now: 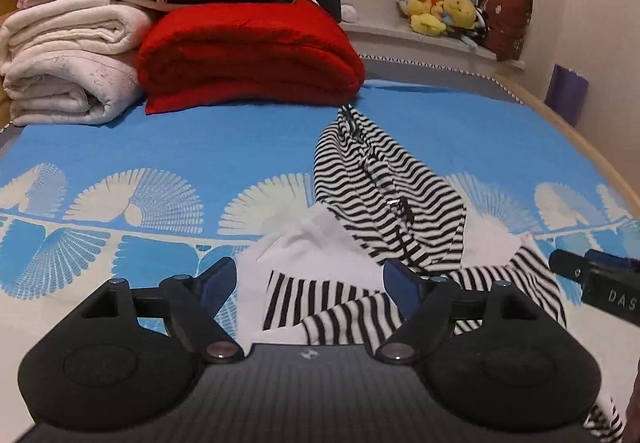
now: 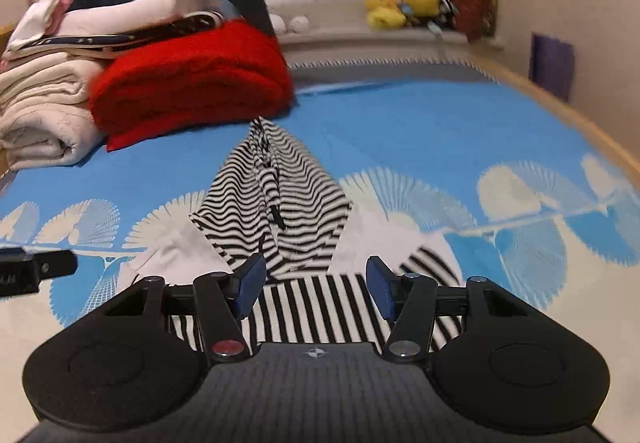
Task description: Fold small clothes
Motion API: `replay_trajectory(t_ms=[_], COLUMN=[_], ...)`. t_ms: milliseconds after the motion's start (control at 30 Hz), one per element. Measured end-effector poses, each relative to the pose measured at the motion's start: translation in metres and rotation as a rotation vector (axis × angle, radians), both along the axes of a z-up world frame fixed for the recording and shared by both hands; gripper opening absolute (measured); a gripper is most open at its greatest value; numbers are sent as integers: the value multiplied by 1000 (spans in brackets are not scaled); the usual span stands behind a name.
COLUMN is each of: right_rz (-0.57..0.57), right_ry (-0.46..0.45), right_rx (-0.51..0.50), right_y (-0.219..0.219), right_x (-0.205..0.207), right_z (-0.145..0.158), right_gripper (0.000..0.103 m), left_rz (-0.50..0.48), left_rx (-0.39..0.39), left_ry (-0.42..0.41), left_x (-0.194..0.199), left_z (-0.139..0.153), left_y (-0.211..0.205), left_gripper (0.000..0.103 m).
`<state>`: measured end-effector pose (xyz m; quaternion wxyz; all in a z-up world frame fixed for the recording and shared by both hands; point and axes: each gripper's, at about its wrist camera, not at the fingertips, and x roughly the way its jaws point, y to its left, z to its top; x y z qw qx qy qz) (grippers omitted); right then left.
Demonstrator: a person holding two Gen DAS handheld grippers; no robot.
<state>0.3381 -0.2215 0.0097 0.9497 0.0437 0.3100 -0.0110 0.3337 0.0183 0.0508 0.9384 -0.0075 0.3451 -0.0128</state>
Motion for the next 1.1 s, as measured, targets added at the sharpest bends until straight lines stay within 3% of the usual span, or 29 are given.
replay_trajectory(t_ms=[267, 300, 367, 500, 633, 833, 967, 1100], right_rz=[-6, -7, -5, -17, -68, -60, -80, -117], right_ry=[-38, -40, -26, 49, 96, 108, 160, 229], right_rx=[8, 11, 14, -50, 24, 71, 76, 37], right_y=[-12, -13, -18, -28, -54, -81, -93, -100], right_x=[-1, -1, 1, 10, 16, 18, 24, 29], right_z=[-1, 0, 0, -9, -12, -16, -27, -40], right_gripper=[52, 52, 52, 54, 57, 61, 61, 61], left_rz=[-4, -6, 13, 23, 23, 39, 26, 20], left_rx=[36, 36, 34, 41, 120, 121, 70, 139], left_ry=[-22, -22, -23, -32, -65, -91, -18, -21], left_x=[4, 5, 6, 8, 9, 14, 39, 86], left_z=[-16, -17, -20, -23, -28, -32, -38, -41], left_y=[-18, -19, -19, -21, -32, -42, -47, -61], left_gripper=[85, 86, 98, 101, 101, 101, 99, 93])
